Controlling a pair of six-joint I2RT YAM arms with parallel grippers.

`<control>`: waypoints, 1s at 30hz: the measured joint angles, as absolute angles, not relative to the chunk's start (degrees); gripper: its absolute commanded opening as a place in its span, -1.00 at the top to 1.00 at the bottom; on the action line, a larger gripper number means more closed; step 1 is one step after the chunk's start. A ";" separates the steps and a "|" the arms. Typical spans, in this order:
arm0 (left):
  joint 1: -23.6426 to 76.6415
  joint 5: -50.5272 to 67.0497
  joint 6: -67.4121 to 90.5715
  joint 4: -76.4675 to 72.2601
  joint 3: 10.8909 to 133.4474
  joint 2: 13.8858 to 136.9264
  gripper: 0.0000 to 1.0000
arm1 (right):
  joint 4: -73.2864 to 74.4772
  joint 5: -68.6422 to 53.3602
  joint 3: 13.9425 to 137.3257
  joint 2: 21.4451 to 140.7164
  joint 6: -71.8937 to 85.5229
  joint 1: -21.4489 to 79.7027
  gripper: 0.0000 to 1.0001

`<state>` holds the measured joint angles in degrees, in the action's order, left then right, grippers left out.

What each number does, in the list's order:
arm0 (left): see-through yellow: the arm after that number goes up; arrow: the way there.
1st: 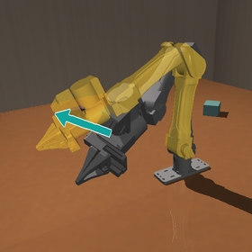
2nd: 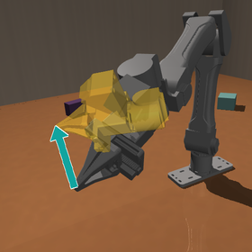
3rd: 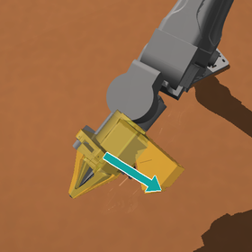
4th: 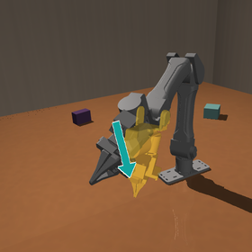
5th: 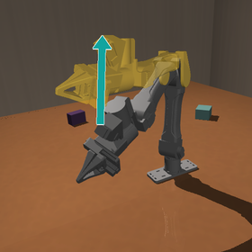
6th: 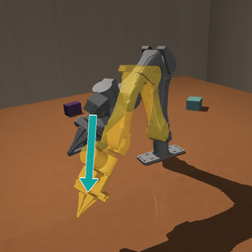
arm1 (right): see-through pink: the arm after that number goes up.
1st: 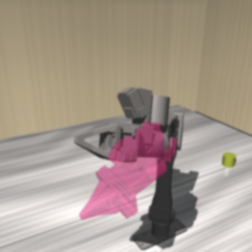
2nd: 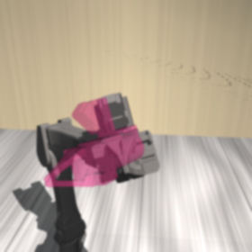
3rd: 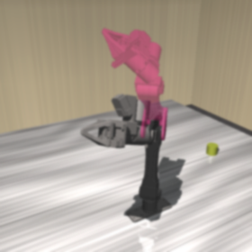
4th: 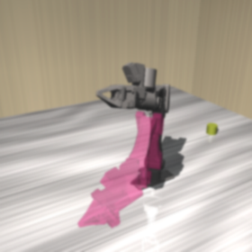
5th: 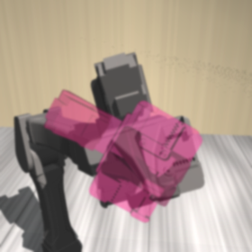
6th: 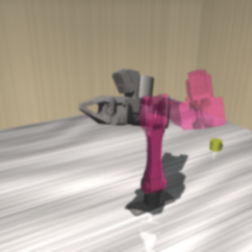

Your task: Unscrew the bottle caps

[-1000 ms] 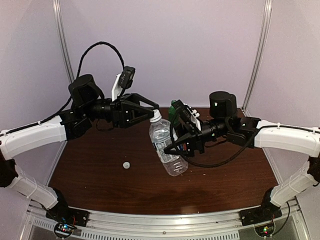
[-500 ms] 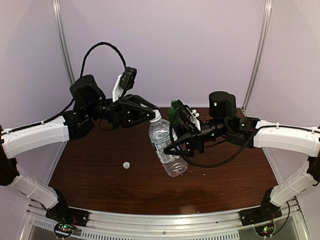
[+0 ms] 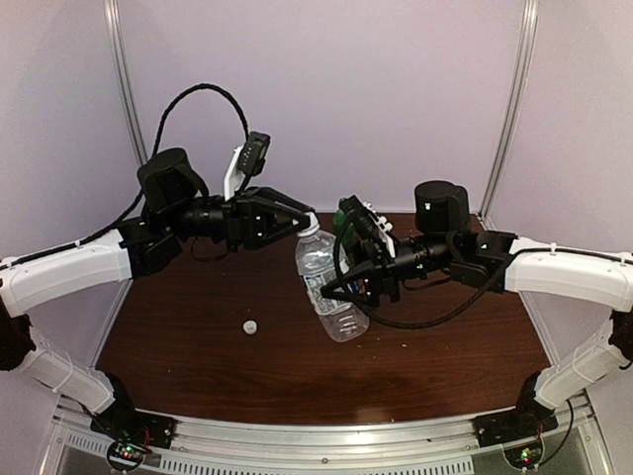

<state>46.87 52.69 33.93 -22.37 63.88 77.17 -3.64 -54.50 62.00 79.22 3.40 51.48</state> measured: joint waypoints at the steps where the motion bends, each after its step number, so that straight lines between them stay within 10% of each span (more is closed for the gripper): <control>1: 46.89 50.74 33.78 -20.84 63.92 76.75 1.00 | -3.05 -52.66 62.04 79.00 3.07 51.48 0.26; 16: 53.82 10.20 37.04 1.39 69.78 75.77 0.98 | 2.04 -27.99 62.65 79.13 -1.67 51.86 0.30; 30: 53.95 16.73 27.86 -0.36 69.32 74.96 -0.33 | 3.25 -38.11 62.63 79.40 -4.56 51.64 0.20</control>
<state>53.95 16.73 27.86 -0.36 69.32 74.96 3.25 -38.11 62.63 79.40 -4.56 51.64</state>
